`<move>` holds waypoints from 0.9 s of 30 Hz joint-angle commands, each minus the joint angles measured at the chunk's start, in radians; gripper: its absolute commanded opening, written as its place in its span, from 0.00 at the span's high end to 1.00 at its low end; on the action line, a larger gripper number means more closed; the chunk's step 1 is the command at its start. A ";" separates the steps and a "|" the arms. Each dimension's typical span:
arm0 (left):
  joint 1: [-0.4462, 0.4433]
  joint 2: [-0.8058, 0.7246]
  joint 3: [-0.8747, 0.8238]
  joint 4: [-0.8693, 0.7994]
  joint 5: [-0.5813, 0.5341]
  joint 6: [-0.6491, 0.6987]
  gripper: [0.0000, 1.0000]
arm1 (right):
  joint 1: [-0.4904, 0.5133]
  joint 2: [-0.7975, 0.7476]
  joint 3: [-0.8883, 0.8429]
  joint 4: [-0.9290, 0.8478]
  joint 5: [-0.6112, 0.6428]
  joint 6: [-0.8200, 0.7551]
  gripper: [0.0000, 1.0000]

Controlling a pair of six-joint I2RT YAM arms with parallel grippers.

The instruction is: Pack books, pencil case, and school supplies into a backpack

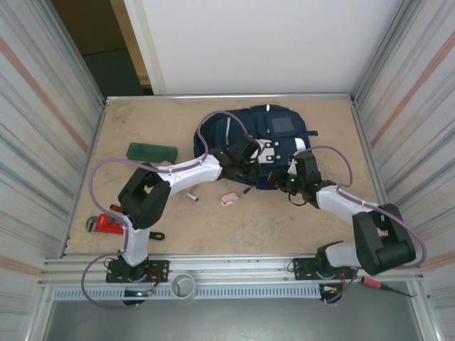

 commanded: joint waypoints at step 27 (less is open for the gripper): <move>-0.101 0.171 0.222 -0.148 -0.220 0.066 0.58 | -0.119 0.082 -0.054 0.054 -0.017 -0.013 0.87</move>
